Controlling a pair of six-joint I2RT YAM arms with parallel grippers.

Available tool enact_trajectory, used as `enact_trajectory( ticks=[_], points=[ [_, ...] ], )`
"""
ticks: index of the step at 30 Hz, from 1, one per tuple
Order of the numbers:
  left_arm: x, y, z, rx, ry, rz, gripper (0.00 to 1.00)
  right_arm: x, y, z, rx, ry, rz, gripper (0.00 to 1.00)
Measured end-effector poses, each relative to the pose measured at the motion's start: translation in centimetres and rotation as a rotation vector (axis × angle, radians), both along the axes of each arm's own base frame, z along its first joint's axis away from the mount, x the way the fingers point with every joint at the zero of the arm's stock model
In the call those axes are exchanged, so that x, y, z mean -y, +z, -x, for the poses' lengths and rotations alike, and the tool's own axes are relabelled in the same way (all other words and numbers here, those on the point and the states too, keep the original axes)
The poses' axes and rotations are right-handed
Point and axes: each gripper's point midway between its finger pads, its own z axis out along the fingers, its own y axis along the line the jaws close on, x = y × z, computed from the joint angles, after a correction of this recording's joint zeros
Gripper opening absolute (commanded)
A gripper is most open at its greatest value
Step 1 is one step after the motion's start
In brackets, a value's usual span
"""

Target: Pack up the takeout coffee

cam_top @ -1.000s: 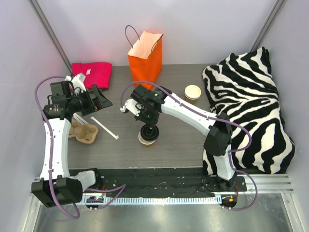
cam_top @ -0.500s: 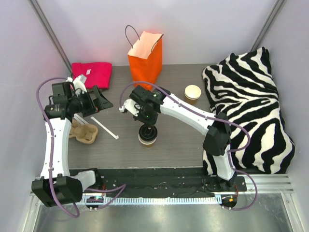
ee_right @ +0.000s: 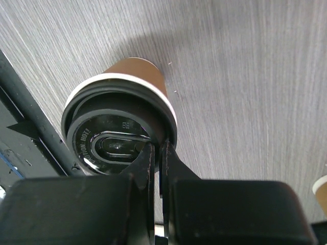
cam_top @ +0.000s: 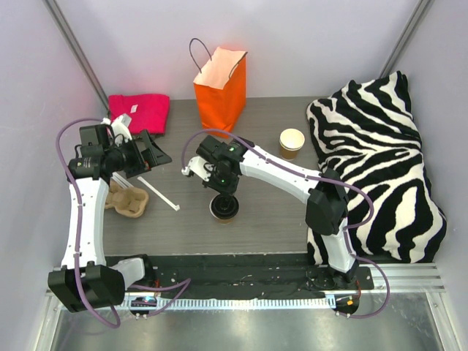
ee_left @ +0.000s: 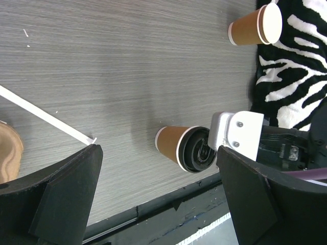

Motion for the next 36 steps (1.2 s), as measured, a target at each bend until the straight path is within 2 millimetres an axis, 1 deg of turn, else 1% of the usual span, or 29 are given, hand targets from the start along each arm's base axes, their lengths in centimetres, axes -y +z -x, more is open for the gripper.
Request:
enact_trajectory(
  ticks=[3, 8, 21, 30, 36],
  points=[
    [0.0, -0.1, 0.0, -0.002, 0.000, 0.001, 1.00, 0.0, -0.6, 0.0, -0.001, 0.000, 0.004, 0.01],
    [0.0, -0.2, 0.0, -0.006, 0.000, 0.001, 1.00, -0.4, -0.8, -0.3, 0.011, -0.003, -0.013, 0.01],
    [0.0, -0.5, 0.0, -0.016, 0.000, 0.003, 1.00, -0.6, -0.8, -0.7, 0.030, -0.029, -0.029, 0.01],
    [0.0, -0.8, -0.2, -0.028, 0.000, 0.006, 1.00, -0.2, -0.8, -2.0, 0.099, -0.068, -0.017, 0.01],
    [0.0, -1.2, -0.4, -0.047, -0.002, 0.015, 1.00, 1.1, -0.5, -4.1, 0.147, -0.137, 0.006, 0.01]
  ],
)
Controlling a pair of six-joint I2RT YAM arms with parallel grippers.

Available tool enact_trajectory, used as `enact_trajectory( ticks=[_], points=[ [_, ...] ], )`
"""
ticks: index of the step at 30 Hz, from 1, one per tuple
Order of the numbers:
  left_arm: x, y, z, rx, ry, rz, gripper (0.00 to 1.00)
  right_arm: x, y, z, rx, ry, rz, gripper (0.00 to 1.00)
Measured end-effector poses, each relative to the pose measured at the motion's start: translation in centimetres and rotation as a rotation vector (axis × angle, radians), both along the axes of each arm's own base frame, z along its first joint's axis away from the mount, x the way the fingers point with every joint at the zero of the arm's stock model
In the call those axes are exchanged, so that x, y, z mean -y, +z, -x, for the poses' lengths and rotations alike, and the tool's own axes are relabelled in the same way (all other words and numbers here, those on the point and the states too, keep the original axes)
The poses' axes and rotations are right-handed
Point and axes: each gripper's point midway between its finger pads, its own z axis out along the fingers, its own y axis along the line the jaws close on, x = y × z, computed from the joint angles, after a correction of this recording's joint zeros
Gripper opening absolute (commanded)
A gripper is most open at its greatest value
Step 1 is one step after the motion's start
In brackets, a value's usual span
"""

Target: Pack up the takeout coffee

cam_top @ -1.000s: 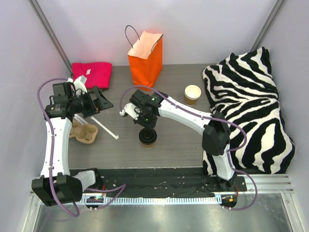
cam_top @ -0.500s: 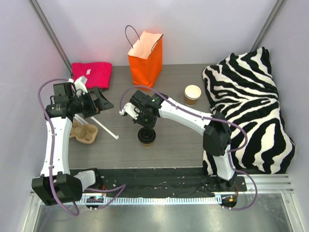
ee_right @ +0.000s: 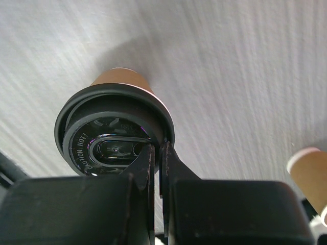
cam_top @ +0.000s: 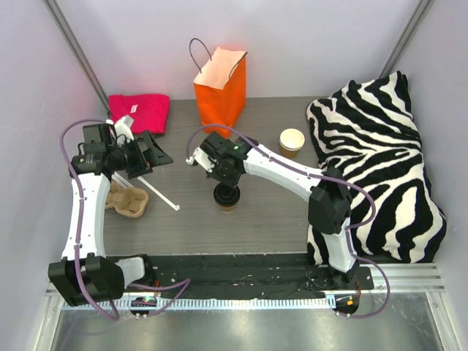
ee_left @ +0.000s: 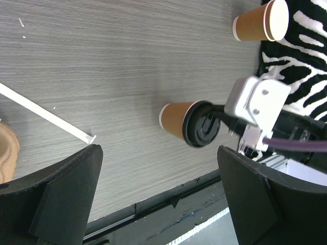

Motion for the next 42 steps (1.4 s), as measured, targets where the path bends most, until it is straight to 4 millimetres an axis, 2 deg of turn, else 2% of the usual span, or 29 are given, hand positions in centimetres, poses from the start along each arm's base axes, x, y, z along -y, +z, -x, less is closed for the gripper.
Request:
enact_trajectory(
  ticks=[10, 12, 14, 16, 18, 23, 27, 32, 37, 38, 40, 41, 42],
  points=[
    [0.0, -0.3, -0.2, -0.011, -0.003, 0.005, 1.00, 2.2, 0.0, -4.6, 0.027, -0.102, -0.001, 0.01],
    [0.1, -0.3, -0.3, -0.012, -0.006, 0.010, 1.00, 2.5, 0.1, -5.4, 0.030, -0.118, -0.005, 0.07],
    [0.2, -0.4, -0.4, -0.015, -0.010, 0.015, 1.00, 2.7, 0.1, -5.8, 0.031, -0.127, -0.006, 0.14],
    [0.3, -0.5, -0.4, -0.020, -0.014, 0.021, 1.00, 2.9, 0.2, -6.1, 0.032, -0.129, -0.005, 0.25],
    [0.4, -0.5, -0.5, -0.021, -0.020, 0.028, 1.00, 3.0, 0.1, -6.1, 0.033, -0.125, 0.000, 0.31],
    [0.6, -0.4, -0.8, -0.012, -0.022, 0.049, 1.00, 3.0, 0.1, -6.2, 0.032, -0.118, 0.008, 0.32],
    [0.8, -0.4, -0.9, -0.008, -0.025, 0.063, 1.00, 3.1, 0.6, -6.2, 0.022, -0.120, 0.007, 0.38],
    [1.4, 0.2, -1.2, 0.014, -0.042, 0.103, 0.99, 2.6, 3.3, -6.9, 0.032, -0.121, -0.053, 0.46],
    [2.8, 0.9, -1.5, 0.051, -0.093, 0.188, 0.90, 2.3, 6.3, -7.6, 0.009, -0.120, -0.183, 0.48],
    [3.3, 1.0, -1.6, 0.060, -0.109, 0.201, 0.84, 2.6, 6.8, -7.6, -0.018, -0.132, -0.227, 0.47],
    [4.6, 1.0, -1.6, 0.070, -0.149, 0.227, 0.76, 4.1, 7.8, -7.9, -0.093, -0.180, -0.344, 0.40],
    [5.8, 0.9, -1.6, 0.074, -0.185, 0.233, 0.67, 5.1, 8.2, -8.1, -0.128, -0.210, -0.389, 0.34],
    [7.1, 0.8, -1.5, 0.076, -0.219, 0.245, 0.62, 6.2, 8.5, -8.3, -0.167, -0.252, -0.456, 0.33]
  ],
)
